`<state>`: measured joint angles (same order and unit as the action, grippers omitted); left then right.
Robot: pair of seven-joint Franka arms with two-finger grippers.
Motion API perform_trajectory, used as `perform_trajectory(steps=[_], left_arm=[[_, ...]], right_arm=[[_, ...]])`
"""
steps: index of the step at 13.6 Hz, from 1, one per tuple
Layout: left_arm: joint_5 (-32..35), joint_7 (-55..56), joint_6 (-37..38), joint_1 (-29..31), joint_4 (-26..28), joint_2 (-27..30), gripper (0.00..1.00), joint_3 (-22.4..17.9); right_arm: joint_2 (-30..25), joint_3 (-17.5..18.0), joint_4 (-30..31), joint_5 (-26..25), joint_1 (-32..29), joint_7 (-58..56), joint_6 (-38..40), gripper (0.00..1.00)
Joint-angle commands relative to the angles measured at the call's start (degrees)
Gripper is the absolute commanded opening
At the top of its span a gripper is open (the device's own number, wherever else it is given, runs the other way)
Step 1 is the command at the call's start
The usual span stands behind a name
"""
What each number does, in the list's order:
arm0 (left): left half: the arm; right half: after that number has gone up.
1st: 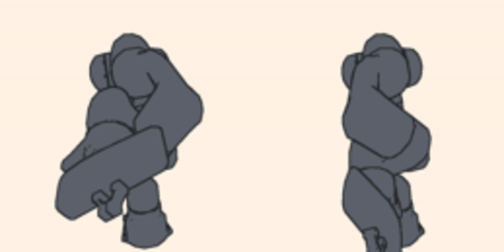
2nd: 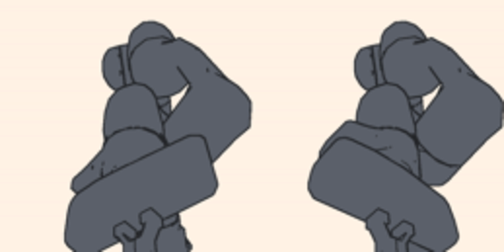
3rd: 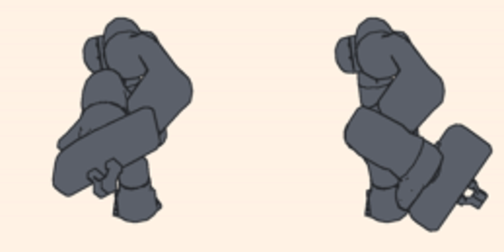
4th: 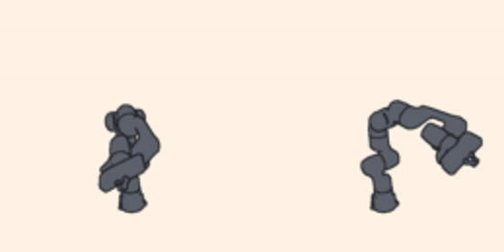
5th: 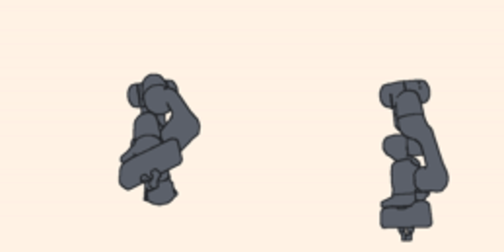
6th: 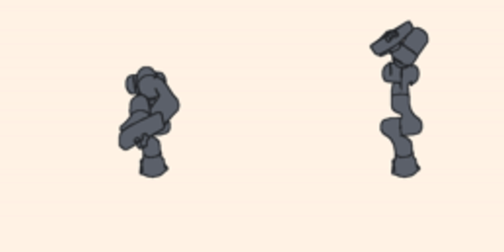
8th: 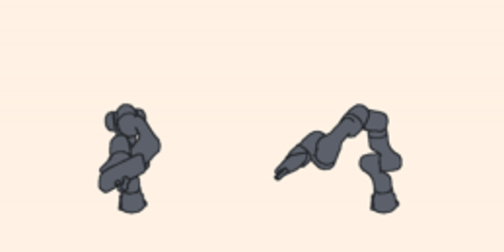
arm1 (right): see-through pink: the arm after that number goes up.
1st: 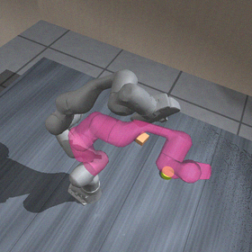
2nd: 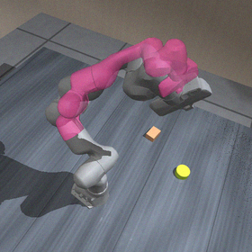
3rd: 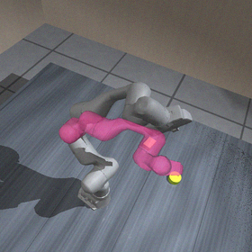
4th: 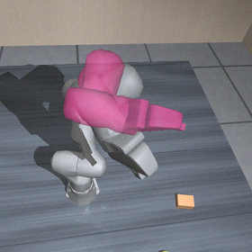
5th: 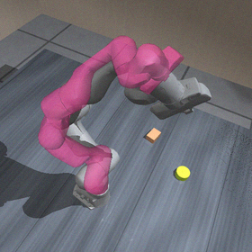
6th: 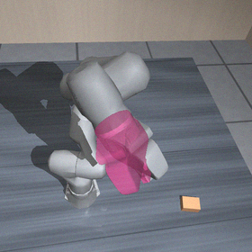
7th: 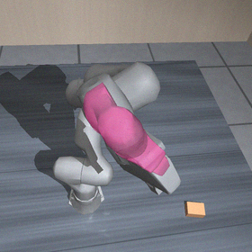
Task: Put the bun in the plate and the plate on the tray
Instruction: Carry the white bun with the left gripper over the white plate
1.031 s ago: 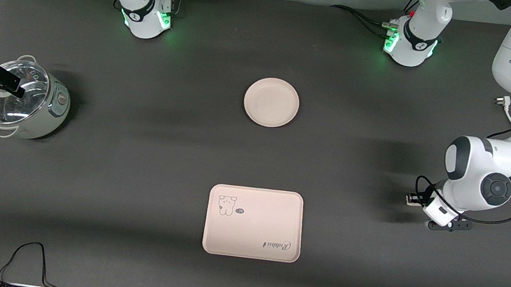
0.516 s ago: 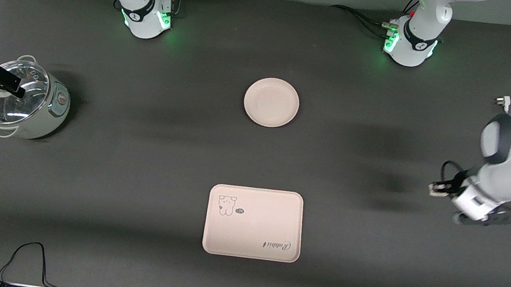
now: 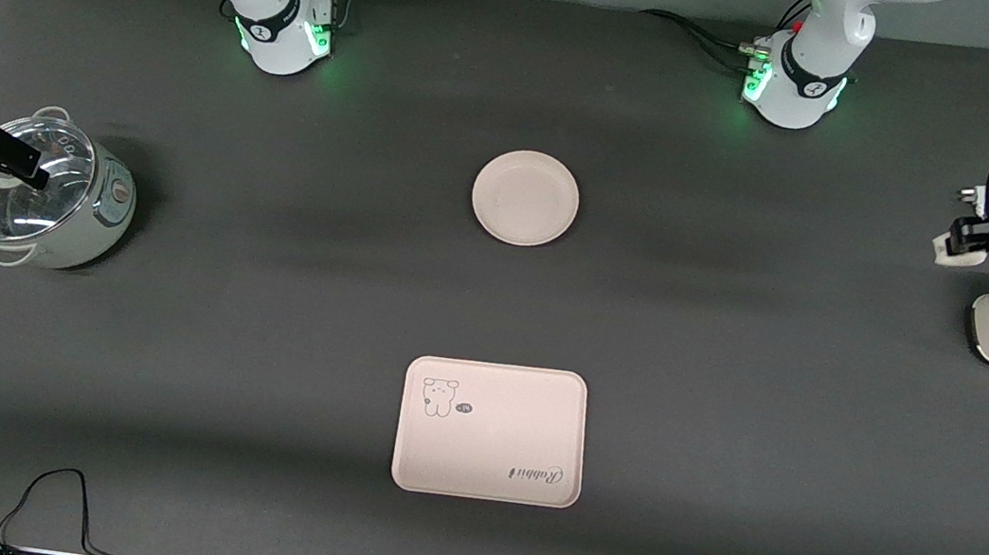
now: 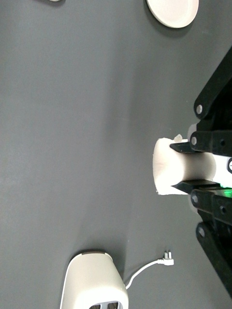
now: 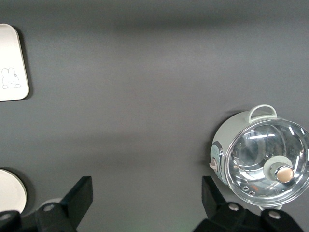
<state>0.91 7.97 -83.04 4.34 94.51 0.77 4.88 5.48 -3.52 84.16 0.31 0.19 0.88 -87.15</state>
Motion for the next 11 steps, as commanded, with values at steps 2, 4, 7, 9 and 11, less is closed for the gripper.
perform_trajectory(steps=[2, 4, 7, 9, 11], left_arm=[[-2.2, 9.6, 1.8, -2.6, -4.1, -2.4, 0.25, 5.2], [-4.2, 20.8, 0.8, -3.1, -4.4, -3.0, 0.25, 11.7], [-4.7, 38.4, -4.7, -5.4, -4.2, -5.9, 0.25, 21.1], [-4.3, 49.2, -9.5, -10.9, -3.4, -8.8, 0.24, 23.7], [-3.5, 57.8, -15.2, -18.2, -1.5, -11.9, 0.24, 23.7]], right_arm=[[-0.3, -0.6, 0.1, 0.4, 0.5, -1.1, 0.3, 1.0], [-0.3, -0.5, 0.2, 0.4, 0.6, -1.1, 0.3, 1.0], [-0.4, -0.5, 0.1, 0.4, 0.6, -1.1, 0.3, 1.0], [-0.4, -0.5, 0.1, 0.4, 0.6, -1.1, 0.3, 1.0], [-0.4, -0.5, 0.1, 0.4, 0.6, -1.1, 0.3, 1.0]])
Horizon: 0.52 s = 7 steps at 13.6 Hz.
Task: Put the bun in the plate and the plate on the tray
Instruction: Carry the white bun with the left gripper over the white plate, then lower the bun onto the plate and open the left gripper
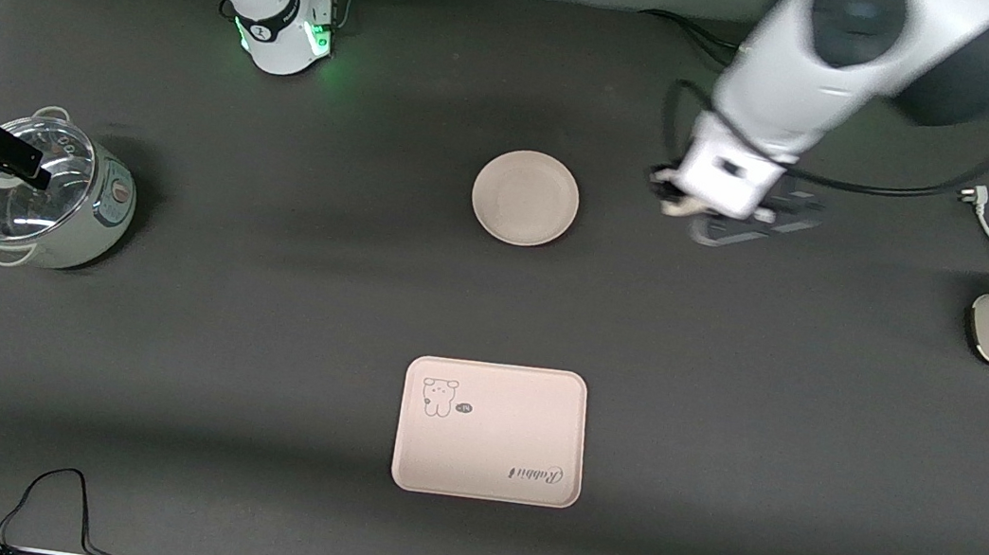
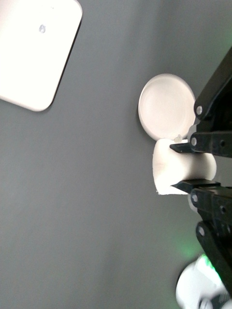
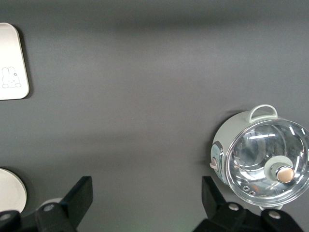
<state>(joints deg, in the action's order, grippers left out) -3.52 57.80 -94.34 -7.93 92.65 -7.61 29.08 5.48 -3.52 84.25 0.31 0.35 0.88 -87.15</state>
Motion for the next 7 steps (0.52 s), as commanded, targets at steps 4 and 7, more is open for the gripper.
perform_trajectory(steps=[4, 7], left_arm=[[3.6, 15.9, -20.8, -15.0, 11.6, -7.4, 0.23, -0.5], [3.7, 17.3, -36.6, -18.0, 23.4, -8.6, 0.23, -0.6]], right_arm=[[-0.4, -0.5, 0.0, 0.4, 0.4, -1.1, 0.3, 1.0], [-0.4, -0.4, 0.0, 0.5, 0.4, -1.1, 0.3, 1.0]])
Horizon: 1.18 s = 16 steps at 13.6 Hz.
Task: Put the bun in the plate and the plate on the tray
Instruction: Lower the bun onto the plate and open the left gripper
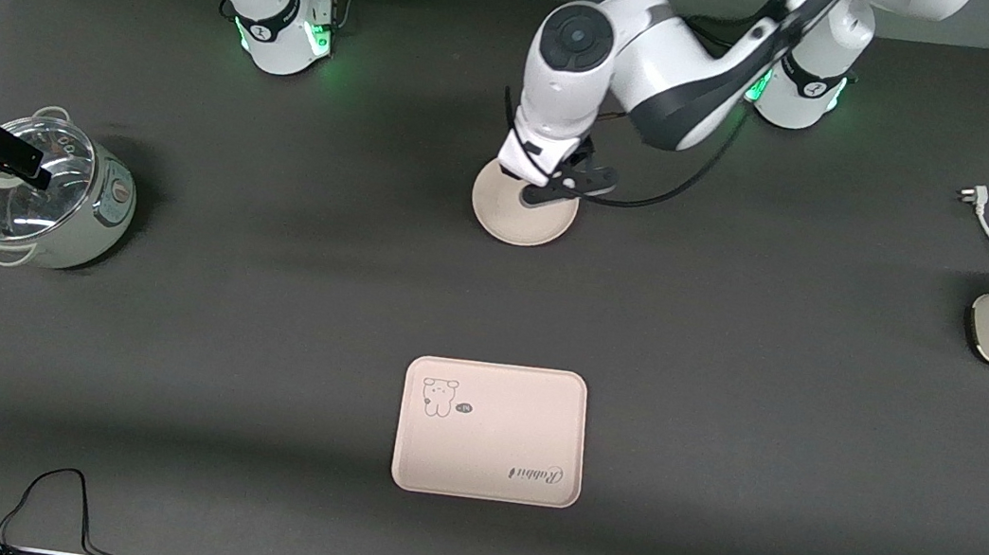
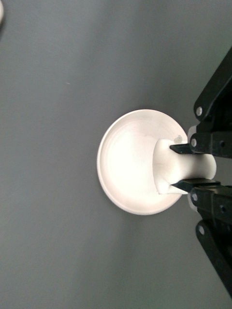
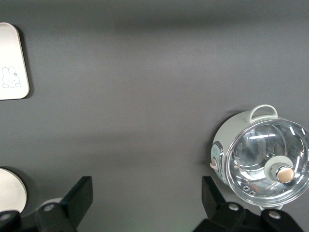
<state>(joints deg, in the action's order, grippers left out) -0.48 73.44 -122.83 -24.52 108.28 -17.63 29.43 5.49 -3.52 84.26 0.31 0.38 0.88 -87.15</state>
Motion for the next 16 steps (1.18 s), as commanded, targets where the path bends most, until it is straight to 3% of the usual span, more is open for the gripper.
perform_trajectory(steps=[1, 3, 6, 8, 10, 16], left_arm=[[0.7, 1.9, -12.2, -1.6, 10.3, 0.6, 0.23, -1.0], [2.1, 4.8, -15.6, -2.5, 10.9, -2.7, 0.23, -1.0], [11.7, 13.2, -18.0, -2.9, 10.9, -7.4, 0.25, -1.3], [12.8, 13.9, -18.7, -3.0, 10.7, -8.7, 0.38, -1.3], [12.8, 14.4, -18.9, -2.9, 10.7, -9.0, 1.0, -1.3], [12.8, 14.1, -17.9, -2.2, 8.7, -8.6, 1.0, -1.3]], right_arm=[[-0.4, -0.4, 0.0, 0.5, 0.4, -1.1, 0.3, 1.0], [-0.4, -0.4, 0.0, 0.4, 0.4, -1.1, 0.3, 1.0], [-0.4, -0.3, 0.1, 0.4, 0.5, -0.9, 0.3, 1.0], [-0.4, -0.3, 0.0, 0.4, 0.5, -0.9, 0.3, 1.0], [-0.4, -0.3, 0.0, 0.4, 0.5, -0.9, 0.3, 1.0], [-0.6, -0.3, 0.1, 0.5, 0.5, -0.9, 0.3, 1.0]])
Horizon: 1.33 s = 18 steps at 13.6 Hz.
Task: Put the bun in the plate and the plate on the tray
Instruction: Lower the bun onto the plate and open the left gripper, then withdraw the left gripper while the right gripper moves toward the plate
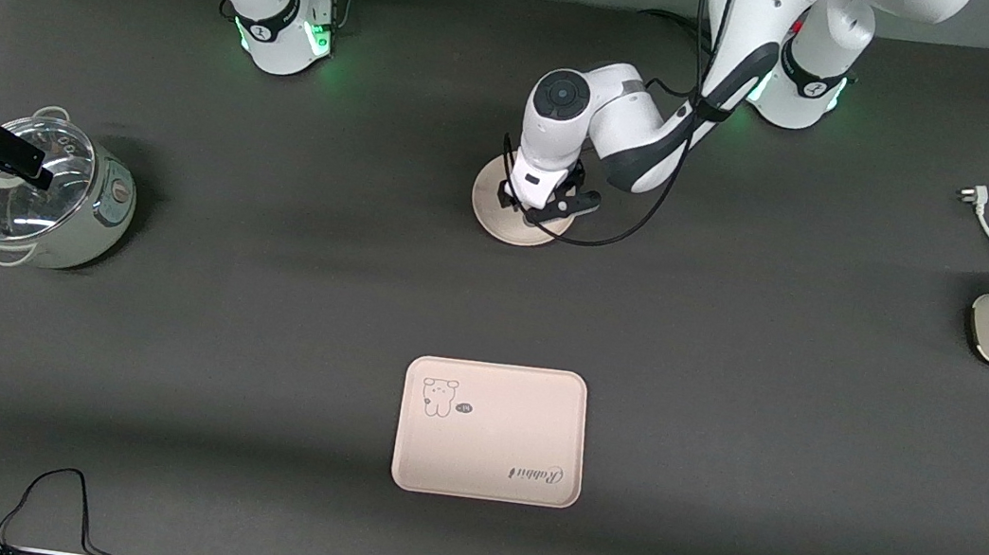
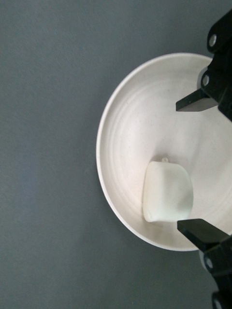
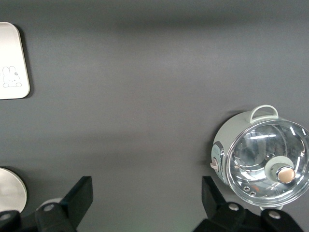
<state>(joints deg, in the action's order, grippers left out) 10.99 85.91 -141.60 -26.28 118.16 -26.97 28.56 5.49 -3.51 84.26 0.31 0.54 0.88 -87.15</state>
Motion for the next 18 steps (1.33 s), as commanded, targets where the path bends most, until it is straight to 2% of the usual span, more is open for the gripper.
perform_trajectory(steps=[1, 3, 5, 7, 10, 13, 16, 18], left_arm=[[1.3, 1.2, 1.2, -0.2, -1.9, 1.0, 1.0, -0.5], [1.3, 0.8, 4.4, 2.5, -3.6, 2.4, 1.0, -0.3], [1.3, 0.0, 16.0, 4.0, -10.0, 2.8, 1.0, -0.5], [0.7, -7.9, 27.5, 9.3, -16.4, 4.8, 1.0, -0.2], [0.5, -21.2, 34.4, 18.6, -19.3, 11.3, 1.0, -0.1], [-1.8, -38.9, 40.9, 28.7, -22.1, 16.3, 1.0, -0.4], [-1.8, -51.4, 51.4, 36.2, -28.9, 17.2, 1.0, -0.5], [-1.8, -57.0, 54.7, 41.4, -30.8, 17.7, 1.0, -0.4]], right_arm=[[-0.7, -0.3, 0.1, 0.4, 0.3, -0.9, 0.3, 1.0], [-0.9, -0.2, 0.1, 0.5, 0.4, -0.9, 0.4, 1.0], [-1.5, -0.2, 0.3, 0.5, 2.2, -0.6, 1.2, 1.0], [-2.1, -0.2, 0.3, 0.5, 4.2, -0.6, 1.3, 1.0], [-2.7, -0.2, 0.3, 1.0, 7.9, 1.8, 1.3, 1.0], [-2.8, -0.1, 0.3, 1.2, 15.3, 11.3, 1.3, 1.0], [-2.8, -0.2, 0.3, 4.1, 23.3, 21.9, 1.2, 1.0], [-2.4, -0.2, 0.4, 4.7, 29.1, 26.0, 0.8, 1.0]])
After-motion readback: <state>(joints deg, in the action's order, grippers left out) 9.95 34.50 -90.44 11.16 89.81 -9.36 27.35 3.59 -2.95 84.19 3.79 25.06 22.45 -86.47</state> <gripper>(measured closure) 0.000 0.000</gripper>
